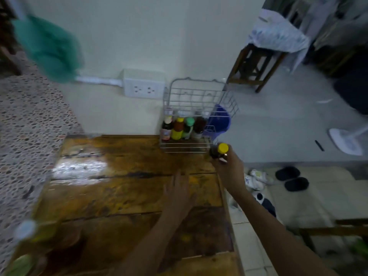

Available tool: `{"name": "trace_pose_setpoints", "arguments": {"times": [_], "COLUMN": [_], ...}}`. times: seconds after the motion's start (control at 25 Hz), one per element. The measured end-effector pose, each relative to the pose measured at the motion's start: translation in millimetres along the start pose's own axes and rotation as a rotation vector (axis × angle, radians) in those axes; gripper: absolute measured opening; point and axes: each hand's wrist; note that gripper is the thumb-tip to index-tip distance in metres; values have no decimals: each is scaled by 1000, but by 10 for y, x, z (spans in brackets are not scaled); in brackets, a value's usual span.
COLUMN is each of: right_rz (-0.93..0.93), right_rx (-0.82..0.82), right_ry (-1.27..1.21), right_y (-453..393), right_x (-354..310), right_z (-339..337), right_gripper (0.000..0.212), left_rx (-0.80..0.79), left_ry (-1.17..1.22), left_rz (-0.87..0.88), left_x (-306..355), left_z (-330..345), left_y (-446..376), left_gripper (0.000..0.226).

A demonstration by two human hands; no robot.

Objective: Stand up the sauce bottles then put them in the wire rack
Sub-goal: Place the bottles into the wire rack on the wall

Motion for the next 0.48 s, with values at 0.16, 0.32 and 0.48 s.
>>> {"name": "trace_pose_setpoints", "arguments": {"times": [0.16,0.32,0.48], "right_rz": [-4,-20,-100], "right_rx": [61,-43,-93], "right_ry": [-31,-29,66], "right_y": [-937,-1415,-1682], "right_x": [372,803,1071], "right_z": [-68,81,223], "right_gripper": [34,42,36], "left_rx": [-65,-114,-77], "left_ry": [-101,-147,-212], "left_rz": [-48,-109,-141], "left_x": [222,318,335], "left_z": [199,479,675], "left_y": [-905,-1350,-1380], "left_gripper": [83,85,85]}}
Point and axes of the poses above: each hand's wrist, its own y-axis away from the middle knuckle, its own z-axis out of the palm, x = y × z, and after that the axes turned 9 degrees about -y, right-handed
